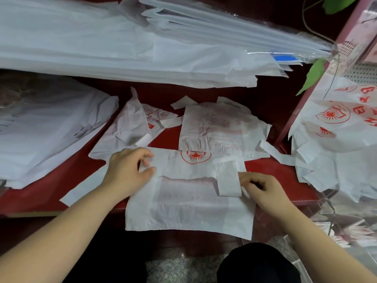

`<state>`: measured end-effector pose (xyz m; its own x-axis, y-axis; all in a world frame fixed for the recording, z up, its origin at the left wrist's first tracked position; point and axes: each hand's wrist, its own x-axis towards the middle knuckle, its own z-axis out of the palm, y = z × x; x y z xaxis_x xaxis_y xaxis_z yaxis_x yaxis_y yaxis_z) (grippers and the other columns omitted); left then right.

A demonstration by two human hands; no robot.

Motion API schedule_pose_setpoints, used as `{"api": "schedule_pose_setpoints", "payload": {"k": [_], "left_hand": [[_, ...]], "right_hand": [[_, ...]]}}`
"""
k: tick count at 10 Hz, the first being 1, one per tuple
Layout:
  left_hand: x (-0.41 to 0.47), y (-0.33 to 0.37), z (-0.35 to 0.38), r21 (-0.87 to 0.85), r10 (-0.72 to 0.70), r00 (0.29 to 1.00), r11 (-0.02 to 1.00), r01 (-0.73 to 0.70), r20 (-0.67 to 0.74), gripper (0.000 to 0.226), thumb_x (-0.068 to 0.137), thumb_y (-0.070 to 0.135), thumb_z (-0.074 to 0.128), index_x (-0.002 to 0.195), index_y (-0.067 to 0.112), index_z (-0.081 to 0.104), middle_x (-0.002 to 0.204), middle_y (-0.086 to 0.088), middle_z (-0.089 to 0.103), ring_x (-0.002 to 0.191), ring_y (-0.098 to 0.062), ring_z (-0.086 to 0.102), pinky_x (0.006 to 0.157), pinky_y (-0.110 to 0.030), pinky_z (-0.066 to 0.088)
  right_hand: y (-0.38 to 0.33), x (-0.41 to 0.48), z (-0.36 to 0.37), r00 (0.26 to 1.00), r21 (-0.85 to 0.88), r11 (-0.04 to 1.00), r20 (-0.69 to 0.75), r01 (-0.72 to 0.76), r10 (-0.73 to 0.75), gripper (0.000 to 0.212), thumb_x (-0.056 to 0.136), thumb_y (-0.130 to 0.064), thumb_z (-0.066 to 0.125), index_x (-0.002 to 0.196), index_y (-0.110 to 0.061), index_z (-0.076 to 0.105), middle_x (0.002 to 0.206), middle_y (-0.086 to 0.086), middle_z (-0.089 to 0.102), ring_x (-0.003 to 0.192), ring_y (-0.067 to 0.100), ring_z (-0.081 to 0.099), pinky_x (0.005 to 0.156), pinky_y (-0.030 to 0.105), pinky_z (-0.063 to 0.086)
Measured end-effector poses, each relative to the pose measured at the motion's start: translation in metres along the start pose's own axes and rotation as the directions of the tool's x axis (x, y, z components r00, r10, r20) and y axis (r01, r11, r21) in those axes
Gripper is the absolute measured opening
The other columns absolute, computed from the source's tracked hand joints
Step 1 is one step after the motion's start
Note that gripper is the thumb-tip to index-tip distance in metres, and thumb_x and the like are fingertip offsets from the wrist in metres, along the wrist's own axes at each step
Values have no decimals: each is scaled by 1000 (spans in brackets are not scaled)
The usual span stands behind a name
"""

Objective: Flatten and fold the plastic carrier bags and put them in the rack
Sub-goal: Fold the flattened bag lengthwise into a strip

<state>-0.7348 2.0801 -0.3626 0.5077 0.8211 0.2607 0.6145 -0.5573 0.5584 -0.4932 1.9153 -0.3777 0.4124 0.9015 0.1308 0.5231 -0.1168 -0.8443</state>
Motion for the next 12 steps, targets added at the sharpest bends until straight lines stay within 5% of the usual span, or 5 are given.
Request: {"api": "schedule_pose_setpoints", "payload": {"k": [3, 6, 7, 9, 12], "left_hand": [[3, 12, 26, 355, -7, 909, 922, -156, 416, 53, 99, 43, 18, 147, 29, 1, 155, 7, -8, 141, -7, -9, 113, -27, -7], [2, 13, 24, 375, -17, 908, 914, -156, 420, 53, 99, 43, 17, 147, 29, -1, 155, 7, -9, 141, -8, -10, 112, -28, -7], [0, 14, 24, 374, -28, 902, 915, -150, 430, 53, 99, 42, 17, 147, 29, -1, 155, 7, -9, 141, -7, -10, 112, -28, -7], [-1, 16, 24, 358, -26, 904, 923, -142, 428, 50, 100, 38, 16, 147, 30, 2, 155, 7, -8, 142, -8, -9, 112, -27, -7], [18, 31, 31, 414, 10, 937, 895, -163, 348, 50, 99, 41, 10, 147, 25, 12, 156, 7, 5, 142, -9, 1, 113, -28, -4]], "right_hand": [[-22, 4, 13, 986, -136, 977, 22, 165, -164, 10, 77, -19, 65, 78, -10, 69, 79, -8, 66, 82, -6, 54, 72, 5, 36], [-8, -38, -7, 960, -127, 968, 207, 216, -187, 41, 60, -30, 38, 85, -42, 69, 111, -38, 55, 115, -9, 46, 101, 4, 22], [-25, -28, -12, 988, -9, 990, -66, 141, -141, 34, 80, -14, 45, 82, -35, 71, 99, -18, 68, 91, -14, 57, 83, 6, 38], [-54, 25, 37, 984, -559, 817, 170, 140, -53, 48, 99, -28, 33, 145, -16, 23, 154, 3, 15, 142, 15, 11, 111, 23, 4], [-35, 50, 64, 963, -736, 668, 246, 110, 113, 54, 99, -38, 22, 148, -17, 9, 156, 3, 0, 143, 18, -3, 114, 33, -4]]}}
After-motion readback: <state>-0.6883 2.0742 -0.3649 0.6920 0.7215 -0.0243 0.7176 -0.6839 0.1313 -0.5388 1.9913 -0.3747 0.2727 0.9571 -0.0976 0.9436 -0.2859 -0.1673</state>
